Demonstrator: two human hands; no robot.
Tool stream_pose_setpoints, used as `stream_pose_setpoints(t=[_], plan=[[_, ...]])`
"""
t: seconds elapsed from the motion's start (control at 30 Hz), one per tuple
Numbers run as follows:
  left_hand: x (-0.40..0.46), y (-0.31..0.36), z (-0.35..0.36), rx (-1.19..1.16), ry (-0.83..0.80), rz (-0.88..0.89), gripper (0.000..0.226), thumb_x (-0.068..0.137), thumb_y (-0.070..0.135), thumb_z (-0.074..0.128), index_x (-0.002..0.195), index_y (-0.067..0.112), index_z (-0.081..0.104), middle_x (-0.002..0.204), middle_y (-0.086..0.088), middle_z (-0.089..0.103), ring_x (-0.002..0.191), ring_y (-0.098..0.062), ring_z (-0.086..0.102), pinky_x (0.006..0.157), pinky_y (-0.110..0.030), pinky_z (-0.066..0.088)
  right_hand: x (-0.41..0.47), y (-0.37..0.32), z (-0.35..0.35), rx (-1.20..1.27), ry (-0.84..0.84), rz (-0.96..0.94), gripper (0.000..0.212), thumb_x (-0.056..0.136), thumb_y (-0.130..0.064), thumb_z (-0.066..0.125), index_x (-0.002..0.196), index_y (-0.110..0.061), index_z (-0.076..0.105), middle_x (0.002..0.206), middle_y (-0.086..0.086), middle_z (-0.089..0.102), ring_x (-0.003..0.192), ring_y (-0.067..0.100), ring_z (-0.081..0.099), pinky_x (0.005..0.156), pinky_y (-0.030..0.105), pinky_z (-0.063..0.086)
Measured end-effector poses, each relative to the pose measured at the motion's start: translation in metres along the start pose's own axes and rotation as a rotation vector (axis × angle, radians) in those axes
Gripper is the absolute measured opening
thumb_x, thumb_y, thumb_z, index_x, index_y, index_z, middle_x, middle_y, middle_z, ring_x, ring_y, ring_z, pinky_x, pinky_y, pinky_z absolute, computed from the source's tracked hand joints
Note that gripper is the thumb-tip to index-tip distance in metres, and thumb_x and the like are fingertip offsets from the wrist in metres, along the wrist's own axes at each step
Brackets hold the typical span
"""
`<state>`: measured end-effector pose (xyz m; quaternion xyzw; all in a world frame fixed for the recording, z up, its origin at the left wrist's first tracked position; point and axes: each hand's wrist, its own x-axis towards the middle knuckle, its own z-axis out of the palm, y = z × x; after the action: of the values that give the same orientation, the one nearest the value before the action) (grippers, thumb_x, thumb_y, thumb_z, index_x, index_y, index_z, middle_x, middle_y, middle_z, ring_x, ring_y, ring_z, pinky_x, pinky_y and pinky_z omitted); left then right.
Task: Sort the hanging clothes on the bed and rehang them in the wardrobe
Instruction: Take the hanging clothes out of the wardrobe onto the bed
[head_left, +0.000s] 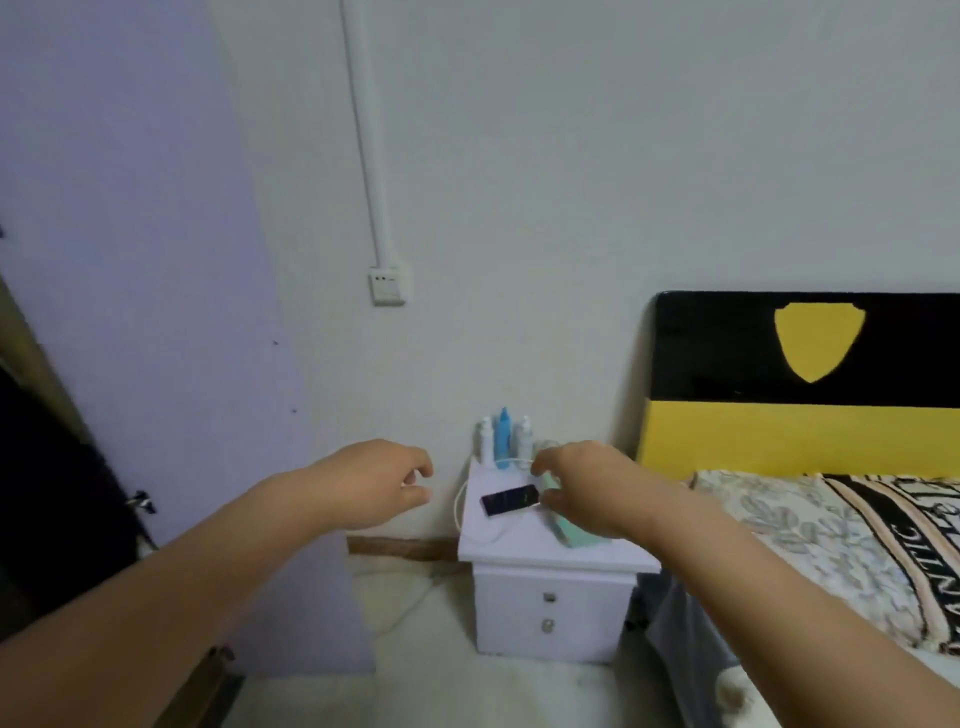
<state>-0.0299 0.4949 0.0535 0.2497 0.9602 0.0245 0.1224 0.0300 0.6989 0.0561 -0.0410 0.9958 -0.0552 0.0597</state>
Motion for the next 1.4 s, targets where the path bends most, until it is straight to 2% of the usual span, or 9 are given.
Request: stream_pose_setpoints(t=[0.2, 0.43, 0.7, 1.0, 1.1, 1.2, 1.3, 1.4], plan=[[-0.061, -0.111, -0.007, -0.091, 0.041, -0.235, 0.041, 0.097, 0.039, 0.041, 0.136, 0.025, 0.040, 0.136, 0.003, 0.047, 0.116, -0.015, 0.049, 0.095, -0.026, 0.040, 0.055, -0.109, -0.007, -0.003, -0.017, -0.253, 0.042, 0.098, -0.026, 0.043, 0.139, -0.018, 0.040, 0.138, 0.011, 0.048, 0.126, 0.025, 0.044, 0.098, 0.030, 0.037], [-0.115, -0.202, -0.015, -0.172, 0.137, -0.490, 0.046, 0.096, 0.037, 0.046, 0.139, 0.023, 0.037, 0.136, 0.000, 0.047, 0.117, -0.015, 0.048, 0.095, -0.022, 0.039, 0.126, -0.209, -0.012, -0.037, -0.020, -0.529, 0.042, 0.099, -0.027, 0.043, 0.139, -0.018, 0.039, 0.140, 0.007, 0.045, 0.127, 0.024, 0.043, 0.100, 0.032, 0.037], [-0.152, -0.280, -0.031, -0.190, 0.281, -0.801, 0.047, 0.094, 0.038, 0.049, 0.137, 0.021, 0.039, 0.133, -0.001, 0.052, 0.115, -0.015, 0.052, 0.088, -0.020, 0.039, 0.199, -0.307, -0.030, -0.039, -0.040, -0.812, 0.042, 0.099, -0.026, 0.041, 0.141, -0.019, 0.036, 0.140, 0.007, 0.045, 0.127, 0.024, 0.043, 0.101, 0.032, 0.038], [-0.214, -0.341, -0.022, -0.269, 0.388, -1.094, 0.045, 0.094, 0.036, 0.050, 0.135, 0.022, 0.042, 0.130, -0.001, 0.054, 0.114, -0.016, 0.053, 0.093, -0.024, 0.042, 0.227, -0.426, -0.024, 0.032, -0.032, -1.140, 0.037, 0.096, -0.020, 0.047, 0.133, -0.014, 0.045, 0.129, 0.011, 0.052, 0.118, 0.025, 0.048, 0.094, 0.031, 0.041], [-0.238, -0.366, -0.022, -0.267, 0.439, -1.159, 0.044, 0.094, 0.034, 0.051, 0.134, 0.020, 0.043, 0.121, -0.001, 0.059, 0.104, -0.014, 0.056, 0.088, -0.024, 0.044, 0.228, -0.469, -0.022, 0.073, -0.012, -1.216, 0.039, 0.095, -0.019, 0.047, 0.133, -0.014, 0.044, 0.125, 0.011, 0.054, 0.117, 0.026, 0.049, 0.093, 0.035, 0.044], [-0.260, -0.393, -0.026, -0.279, 0.507, -1.180, 0.042, 0.093, 0.032, 0.052, 0.132, 0.019, 0.045, 0.113, -0.003, 0.063, 0.099, -0.016, 0.059, 0.089, -0.030, 0.049, 0.226, -0.512, -0.024, 0.133, -0.013, -1.279, 0.045, 0.097, -0.019, 0.045, 0.141, -0.015, 0.037, 0.134, 0.010, 0.049, 0.121, 0.025, 0.047, 0.095, 0.032, 0.043], [-0.284, -0.423, -0.034, -0.281, 0.569, -1.177, 0.034, 0.093, 0.030, 0.053, 0.126, 0.020, 0.050, 0.111, -0.001, 0.063, 0.098, -0.014, 0.060, 0.088, -0.030, 0.050, 0.221, -0.561, -0.029, 0.209, 0.016, -1.325, 0.048, 0.097, -0.019, 0.045, 0.143, -0.018, 0.033, 0.139, 0.007, 0.046, 0.122, 0.023, 0.046, 0.096, 0.029, 0.041], [-0.307, -0.455, -0.046, -0.273, 0.622, -1.149, 0.037, 0.093, 0.028, 0.052, 0.129, 0.020, 0.047, 0.115, 0.002, 0.061, 0.099, -0.010, 0.058, 0.087, -0.024, 0.049, 0.215, -0.612, -0.037, 0.293, 0.067, -1.345, 0.049, 0.096, -0.016, 0.045, 0.143, -0.019, 0.032, 0.140, 0.006, 0.044, 0.124, 0.022, 0.045, 0.097, 0.030, 0.039]])
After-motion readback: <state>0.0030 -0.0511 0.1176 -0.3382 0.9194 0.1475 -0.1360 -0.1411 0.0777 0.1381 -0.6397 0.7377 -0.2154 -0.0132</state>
